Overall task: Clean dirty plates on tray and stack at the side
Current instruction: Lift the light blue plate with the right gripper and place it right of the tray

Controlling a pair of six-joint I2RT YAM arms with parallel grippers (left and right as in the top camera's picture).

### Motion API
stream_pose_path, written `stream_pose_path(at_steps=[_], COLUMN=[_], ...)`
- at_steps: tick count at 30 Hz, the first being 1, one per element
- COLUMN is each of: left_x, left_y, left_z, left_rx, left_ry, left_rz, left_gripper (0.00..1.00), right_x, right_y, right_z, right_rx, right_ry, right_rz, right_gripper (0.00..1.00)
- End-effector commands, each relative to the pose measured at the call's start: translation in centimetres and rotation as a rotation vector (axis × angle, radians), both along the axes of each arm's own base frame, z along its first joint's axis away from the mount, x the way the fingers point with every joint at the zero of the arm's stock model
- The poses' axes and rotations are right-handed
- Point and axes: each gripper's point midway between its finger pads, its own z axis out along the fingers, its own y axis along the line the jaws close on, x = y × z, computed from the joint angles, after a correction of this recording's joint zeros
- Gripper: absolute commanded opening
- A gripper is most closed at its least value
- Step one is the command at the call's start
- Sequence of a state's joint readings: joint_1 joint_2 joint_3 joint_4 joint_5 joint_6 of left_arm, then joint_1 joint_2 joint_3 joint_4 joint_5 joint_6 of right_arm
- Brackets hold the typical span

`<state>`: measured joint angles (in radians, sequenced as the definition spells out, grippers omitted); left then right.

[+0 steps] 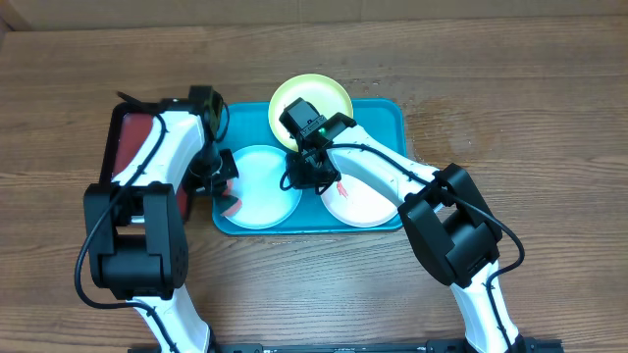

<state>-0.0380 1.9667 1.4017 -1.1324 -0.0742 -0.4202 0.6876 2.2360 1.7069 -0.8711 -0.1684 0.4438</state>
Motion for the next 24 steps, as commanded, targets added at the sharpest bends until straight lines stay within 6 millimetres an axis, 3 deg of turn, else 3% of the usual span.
stream_pose_path(at_steps=[1, 3, 6, 10, 17, 20, 24], left_x=[2.7, 4.2, 7.2, 8.9, 7.6, 6.7, 5.9], left_y=[1.7, 1.7, 2.4, 4.3, 8.9, 11.2, 14.4], left_z=[2.0, 3.8, 8.3, 11.2, 10.6, 10.1, 9.9], left_rx=[0.089, 0.091, 0.088, 0.092, 0.11, 0.106, 0.118], left_ry=[-0.083, -0.128, -0.24, -0.322, -0.287, -0.273, -0.28], left_rz=[0.018, 0.022, 0.047, 0.097, 0.209, 0.28, 0.36], left_gripper=[0.04, 0.04, 0.04, 0.04, 0.04, 0.04, 0.04], right_x=[0.4, 0.5, 1.1, 1.8, 4.6, 5.8, 6.9], right_y=[0.2, 0.6, 1.1, 1.7, 2.0, 0.9, -1.6], right_z=[0.0, 0.1, 1.1, 3.5, 11.0, 13.4, 16.1], right_rx=[0.01, 0.029, 0.047, 0.074, 0.064, -0.085, -0.428], right_ry=[-0.012, -0.019, -0.041, -0.093, -0.323, -0.483, -0.712], right_rz=[0.0, 0.006, 0.007, 0.059, 0.133, 0.202, 0.211], right_gripper=[0.1, 0.06, 0.04, 0.04, 0.04, 0.04, 0.04])
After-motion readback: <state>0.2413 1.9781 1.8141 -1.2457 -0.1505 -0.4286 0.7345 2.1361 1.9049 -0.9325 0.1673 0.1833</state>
